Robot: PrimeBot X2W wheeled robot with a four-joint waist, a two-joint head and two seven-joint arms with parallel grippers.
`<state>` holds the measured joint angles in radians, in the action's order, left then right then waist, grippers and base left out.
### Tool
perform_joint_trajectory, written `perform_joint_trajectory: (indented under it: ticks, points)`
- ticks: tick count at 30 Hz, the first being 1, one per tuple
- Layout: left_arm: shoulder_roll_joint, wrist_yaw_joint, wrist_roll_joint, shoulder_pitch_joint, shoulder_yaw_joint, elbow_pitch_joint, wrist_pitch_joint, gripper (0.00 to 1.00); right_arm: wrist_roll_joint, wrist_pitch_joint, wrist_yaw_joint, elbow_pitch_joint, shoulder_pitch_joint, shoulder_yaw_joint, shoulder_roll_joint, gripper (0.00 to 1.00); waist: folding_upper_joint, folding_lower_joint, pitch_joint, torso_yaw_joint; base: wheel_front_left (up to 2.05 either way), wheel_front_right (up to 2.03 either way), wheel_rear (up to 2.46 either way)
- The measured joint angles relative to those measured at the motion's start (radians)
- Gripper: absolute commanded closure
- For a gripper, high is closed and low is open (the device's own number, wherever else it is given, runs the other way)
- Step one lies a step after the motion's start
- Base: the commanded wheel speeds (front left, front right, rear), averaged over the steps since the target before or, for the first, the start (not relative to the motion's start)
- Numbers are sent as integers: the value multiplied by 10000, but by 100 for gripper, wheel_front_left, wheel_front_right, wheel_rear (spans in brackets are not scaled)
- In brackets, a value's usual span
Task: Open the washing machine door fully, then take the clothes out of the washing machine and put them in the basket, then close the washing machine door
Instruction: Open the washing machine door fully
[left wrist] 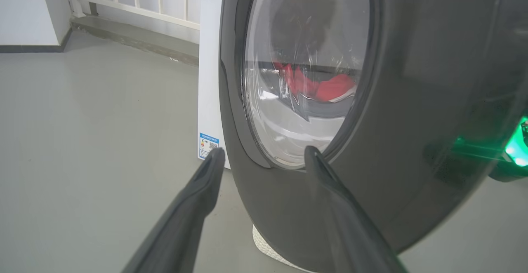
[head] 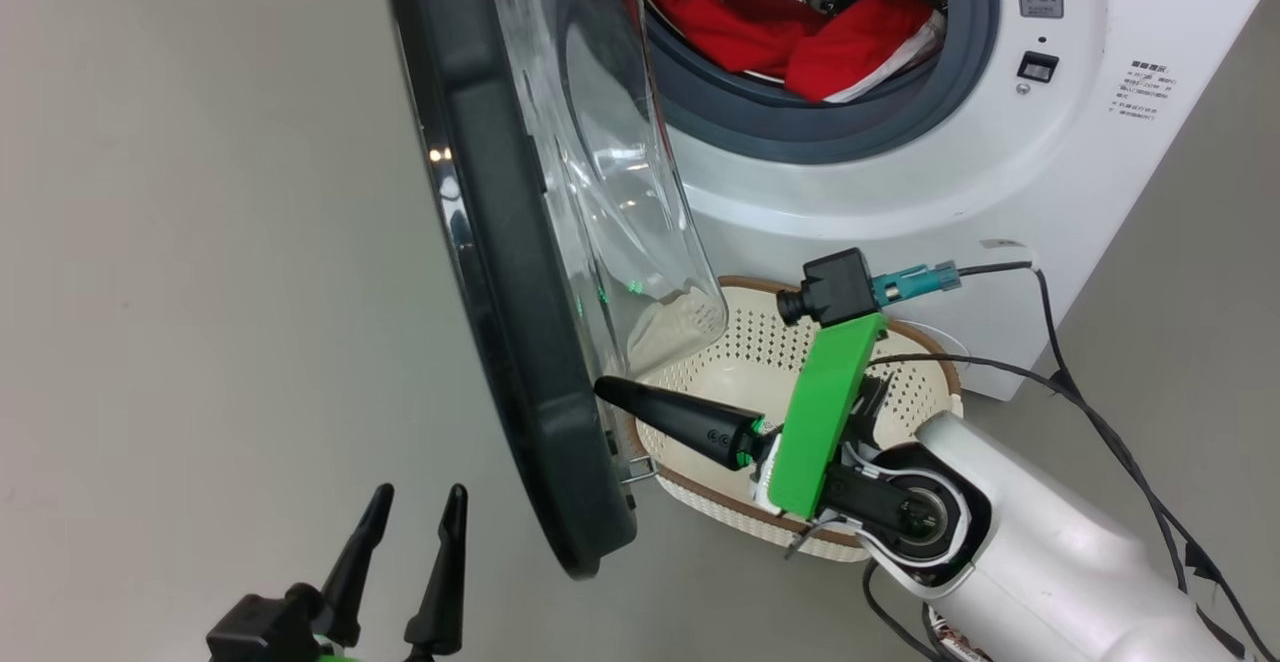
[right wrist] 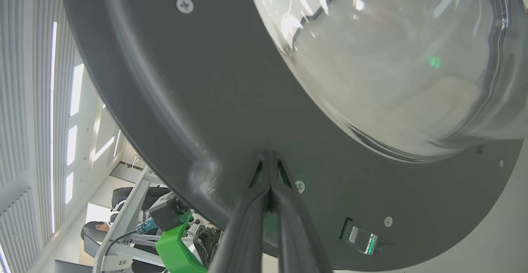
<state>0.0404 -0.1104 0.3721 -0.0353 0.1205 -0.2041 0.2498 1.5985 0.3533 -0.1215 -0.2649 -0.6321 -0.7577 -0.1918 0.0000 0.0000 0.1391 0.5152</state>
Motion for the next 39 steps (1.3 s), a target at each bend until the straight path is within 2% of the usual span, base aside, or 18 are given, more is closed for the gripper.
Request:
perform_joint_trajectory:
  ticks: [10,11,12,14,28,39]
  points:
    - [-2,102,-2,176,-77,88,0,0,-245,-13,0,-88,24,-33,136,98,0,0,-78,17,0,0,0]
    - [-2,102,-12,176,-79,88,0,0,-311,-27,0,-94,35,-46,132,72,0,0,-95,10,0,0,0]
    - [0,102,-13,177,-81,88,0,0,-355,-77,0,-96,57,-56,132,56,0,0,-112,3,0,0,0]
    - [-2,102,-21,177,-79,88,0,0,-428,-217,-2,-119,153,-67,115,0,0,0,-148,-15,0,0,0]
    - [0,40,-117,175,-265,-58,0,0,-604,-1532,-12,-667,1042,-107,-581,0,0,0,-318,-435,0,0,0]
    - [2,29,-211,174,-541,-136,0,0,-600,-3068,-13,-957,2254,61,-974,0,0,0,-418,-920,0,0,0]
